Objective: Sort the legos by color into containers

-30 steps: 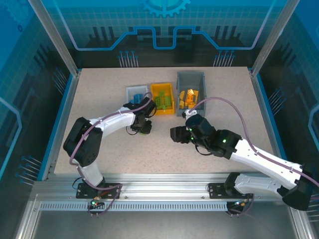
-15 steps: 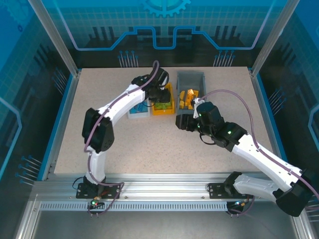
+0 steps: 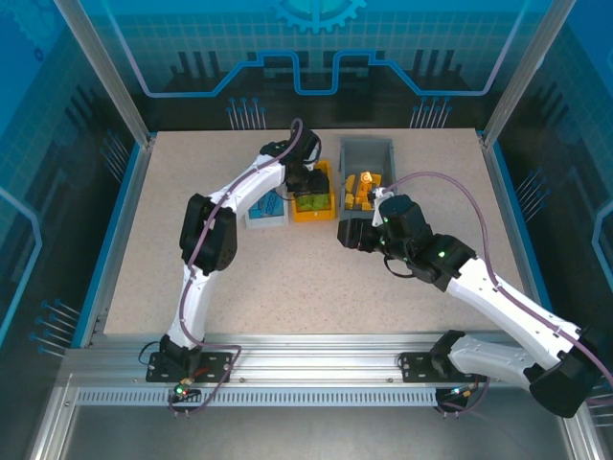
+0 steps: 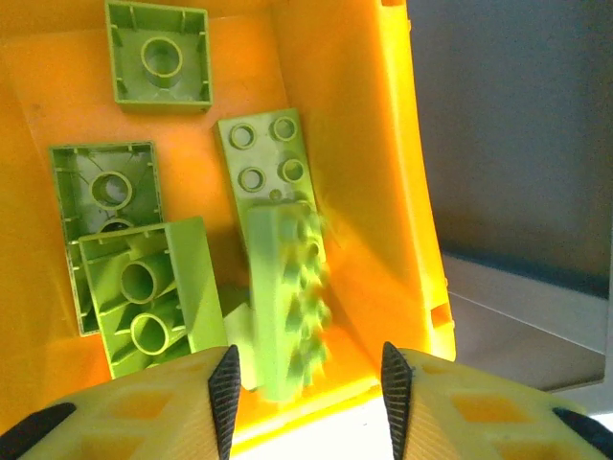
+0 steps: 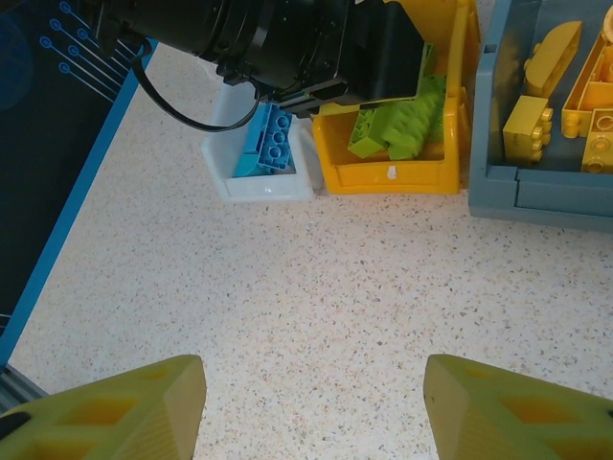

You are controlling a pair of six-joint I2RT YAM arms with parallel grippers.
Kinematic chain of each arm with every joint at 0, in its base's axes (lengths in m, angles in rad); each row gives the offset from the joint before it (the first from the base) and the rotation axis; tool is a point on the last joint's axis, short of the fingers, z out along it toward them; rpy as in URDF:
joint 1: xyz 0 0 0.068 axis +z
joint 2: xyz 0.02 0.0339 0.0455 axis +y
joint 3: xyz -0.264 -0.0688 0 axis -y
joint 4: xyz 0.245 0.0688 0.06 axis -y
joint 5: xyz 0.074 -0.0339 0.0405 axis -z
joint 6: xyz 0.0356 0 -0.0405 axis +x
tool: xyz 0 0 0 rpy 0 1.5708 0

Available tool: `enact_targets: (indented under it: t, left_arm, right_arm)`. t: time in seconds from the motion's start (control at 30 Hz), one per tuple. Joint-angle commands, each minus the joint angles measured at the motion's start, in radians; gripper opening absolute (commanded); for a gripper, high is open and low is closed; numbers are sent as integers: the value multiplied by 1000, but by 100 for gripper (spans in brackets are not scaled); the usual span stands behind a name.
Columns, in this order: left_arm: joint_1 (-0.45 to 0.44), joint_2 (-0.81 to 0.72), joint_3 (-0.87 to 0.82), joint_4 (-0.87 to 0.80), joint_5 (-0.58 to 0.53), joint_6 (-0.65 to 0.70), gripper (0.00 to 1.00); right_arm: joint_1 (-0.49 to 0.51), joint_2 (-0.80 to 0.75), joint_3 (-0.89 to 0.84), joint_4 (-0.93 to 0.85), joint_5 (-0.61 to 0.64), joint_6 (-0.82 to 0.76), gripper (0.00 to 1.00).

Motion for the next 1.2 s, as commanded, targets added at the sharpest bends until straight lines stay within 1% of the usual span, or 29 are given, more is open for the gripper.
enact_targets:
  t: [0.0, 0.03, 0.17, 0.23, 0.3, 0.33, 0.37, 0.4, 0.43, 0.5, 0.53, 0.57, 0.6, 0.63, 0.67, 0.7, 0.73, 0.77, 0.8, 0.83, 0.87, 0.93, 0.97, 1.03, 1.07, 1.1, 1.17]
  left_arm:
    - [10, -27, 36, -17, 31, -7, 51]
    - [10, -31, 38, -18, 32, -7, 53]
    - [12, -76, 34, -18, 36, -17, 53]
    - [11, -142, -15, 14, 44, -39, 54]
    - [12, -242, -114, 79, 51, -70, 57]
    - [13, -301, -179, 118, 51, -85, 62]
    - [16, -379, -250, 161, 50, -104, 84]
    - [23, -444, -325, 205, 57, -119, 98]
    - [33, -525, -419, 263, 64, -147, 99]
    - [71, -673, -592, 345, 70, -195, 99]
    - [95, -752, -678, 371, 55, -212, 99]
    - [116, -821, -750, 380, 32, -216, 99]
    - [135, -899, -827, 383, -15, -209, 99]
    - [143, -1002, -884, 361, -104, -202, 99]
    - [143, -1079, -932, 326, -216, -210, 99]
    - [143, -1158, -991, 301, -359, -220, 99]
    - [142, -1226, -1053, 297, -499, -227, 99]
    - [146, -1285, -1119, 296, -606, -224, 99]
    - [152, -1351, -1197, 333, -685, -170, 99]
    - [156, -1409, -1306, 453, -702, -31, 99]
    - [158, -1453, -1391, 545, -716, 59, 99]
    - [169, -1512, -1526, 652, -779, 136, 99]
    - [178, -1521, -1592, 736, -774, 197, 99]
    - [193, -1494, -1710, 953, -762, 282, 99]
    - [211, -1458, -1750, 1046, -756, 294, 99]
    - [236, -1414, -1775, 1112, -723, 297, 99]
    - [290, -1288, -1774, 1193, -646, 301, 99]
  right_arm:
    - [-13, -2, -10, 7, -18, 10, 63]
    - [-13, 0, -7, 3, -19, 9, 63]
    - [-13, -3, 4, -14, -11, -5, 64]
    - [-13, -7, 14, -35, 7, -16, 64]
    - [-17, -7, 27, -66, 37, -30, 68]
    - [-27, -7, 37, -92, 62, -34, 73]
    - [-40, -6, 50, -127, 96, -32, 80]
    - [-57, -8, 61, -161, 140, -31, 99]
    - [-73, -12, 66, -193, 192, -32, 100]
    - [-95, -30, 71, -244, 337, -49, 100]
    - [-99, -46, 66, -257, 421, -68, 100]
    - [-100, -62, 58, -257, 485, -90, 100]
    - [-105, -81, 48, -269, 591, -89, 100]
    - [-109, -96, 37, -293, 709, -60, 100]
    - [-122, -113, 14, -286, 777, -52, 100]
    - [-157, -134, -30, -239, 818, -75, 100]
    - [-214, -156, -100, -148, 775, -150, 100]
    - [-280, -180, -169, -42, 674, -238, 100]
    - [-353, -210, -248, 81, 549, -313, 100]
    - [-416, -236, -325, 200, 452, -357, 100]
    - [-453, -249, -396, 291, 420, -364, 100]
    - [-492, -238, -527, 506, 393, -413, 100]
    - [-504, -206, -562, 578, 378, -438, 100]
    - [-523, -120, -583, 659, 336, -463, 100]
    - [-525, -66, -585, 707, 314, -492, 100]
    - [-527, -21, -589, 759, 301, -504, 100]
    - [-541, 76, -614, 906, 265, -514, 100]
